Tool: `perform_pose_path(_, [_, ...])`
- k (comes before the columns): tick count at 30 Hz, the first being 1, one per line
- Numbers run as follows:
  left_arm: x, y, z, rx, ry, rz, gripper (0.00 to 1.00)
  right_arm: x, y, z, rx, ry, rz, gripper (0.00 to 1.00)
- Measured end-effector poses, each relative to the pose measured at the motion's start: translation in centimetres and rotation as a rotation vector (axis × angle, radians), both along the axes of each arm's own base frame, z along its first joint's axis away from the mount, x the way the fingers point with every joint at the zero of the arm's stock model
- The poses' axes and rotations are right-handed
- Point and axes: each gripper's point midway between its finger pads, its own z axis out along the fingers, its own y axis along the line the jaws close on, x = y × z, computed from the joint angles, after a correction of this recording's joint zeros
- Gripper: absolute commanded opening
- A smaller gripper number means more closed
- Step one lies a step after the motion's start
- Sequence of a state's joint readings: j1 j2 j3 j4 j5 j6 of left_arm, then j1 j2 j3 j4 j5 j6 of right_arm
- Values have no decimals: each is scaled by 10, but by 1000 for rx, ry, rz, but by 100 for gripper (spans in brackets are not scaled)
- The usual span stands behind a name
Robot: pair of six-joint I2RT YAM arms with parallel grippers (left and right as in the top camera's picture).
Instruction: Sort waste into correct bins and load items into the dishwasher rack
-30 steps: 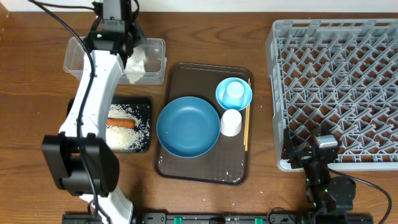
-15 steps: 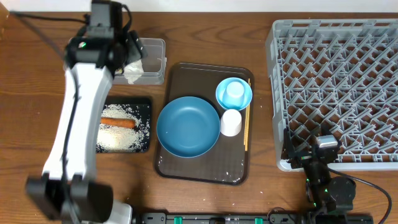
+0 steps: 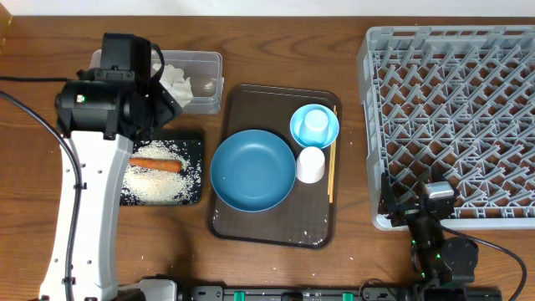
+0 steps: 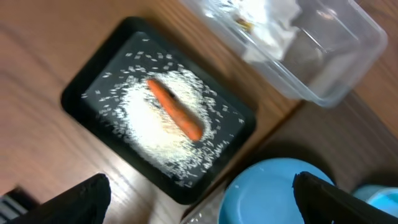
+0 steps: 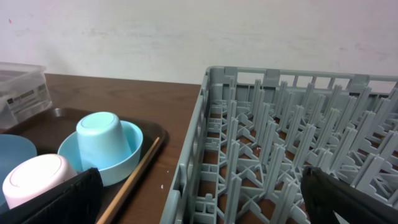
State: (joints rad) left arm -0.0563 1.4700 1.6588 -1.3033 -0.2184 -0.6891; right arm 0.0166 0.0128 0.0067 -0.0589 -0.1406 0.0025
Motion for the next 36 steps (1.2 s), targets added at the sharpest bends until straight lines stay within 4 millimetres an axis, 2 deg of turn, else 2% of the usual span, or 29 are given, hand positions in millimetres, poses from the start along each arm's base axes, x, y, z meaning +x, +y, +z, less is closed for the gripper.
perform_pose_path(4, [-3, 25, 1, 5, -19, 134, 98, 0, 0, 0, 0, 0, 0, 99])
perform_pose_path(10, [-28, 91, 0, -23, -31, 464, 97, 0, 0, 0, 0, 0, 0, 99])
perform_pose_path(13, [-38, 111, -1, -35, -39, 559, 97, 0, 0, 0, 0, 0, 0, 99])
perform_pose_path(18, [-45, 124, -1, -47, -46, 629, 98, 0, 0, 0, 0, 0, 0, 99])
perform_pose_path(23, [-46, 125, -1, -52, -47, 634, 98, 0, 0, 2, 1, -7, 1, 99])
perform_pose_path(26, [-46, 125, -1, -54, -48, 635, 98, -1, 7, 17, 43, -61, 40, 99])
perform_pose_path(30, [-46, 125, -1, -54, -48, 635, 98, -11, 39, 26, 240, -41, 233, 99])
perform_pose_path(32, [-46, 124, -1, -54, -48, 634, 98, -18, 52, 38, 375, -33, 323, 99])
perform_pose_path(36, [-46, 125, -1, -54, -49, 635, 98, -26, 63, 56, 608, -3, 412, 99])
